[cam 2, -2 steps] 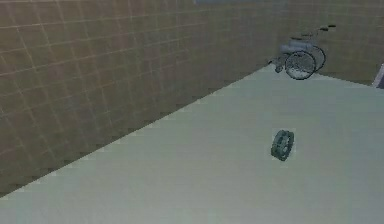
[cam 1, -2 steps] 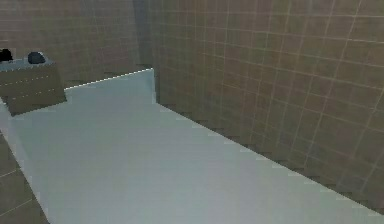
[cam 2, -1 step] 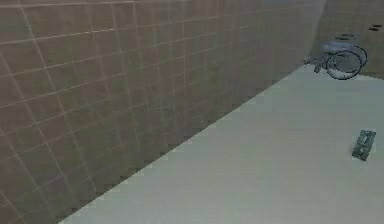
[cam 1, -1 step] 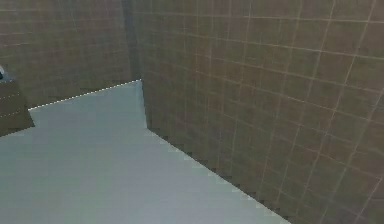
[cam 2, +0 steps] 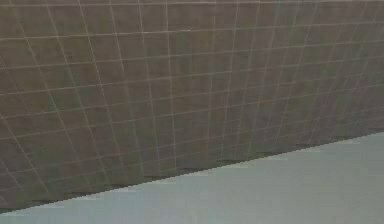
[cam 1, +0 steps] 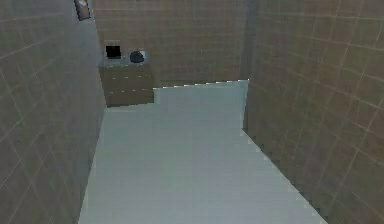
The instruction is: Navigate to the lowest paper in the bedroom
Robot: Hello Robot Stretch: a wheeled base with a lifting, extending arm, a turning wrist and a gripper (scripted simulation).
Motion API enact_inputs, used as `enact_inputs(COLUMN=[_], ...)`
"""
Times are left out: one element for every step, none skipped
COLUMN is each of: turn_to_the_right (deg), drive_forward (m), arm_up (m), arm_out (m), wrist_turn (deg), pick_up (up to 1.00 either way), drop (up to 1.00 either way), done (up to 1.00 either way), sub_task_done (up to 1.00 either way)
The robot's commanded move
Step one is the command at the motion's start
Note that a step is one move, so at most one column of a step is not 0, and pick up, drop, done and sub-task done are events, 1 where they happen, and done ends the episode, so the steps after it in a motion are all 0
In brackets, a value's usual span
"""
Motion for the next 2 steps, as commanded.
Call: enact_inputs(turn_to_the_right=[0.0, -3.0], drive_forward=[1.00, 0.00], arm_up=[0.00, 0.00], arm_out=[0.00, 0.00], wrist_turn=[0.0, 0.0], pick_up=[0.00, 0.00], drop=[0.00, 0.00], done=[0.00, 0.00], sub_task_done=[0.00, 0.00])
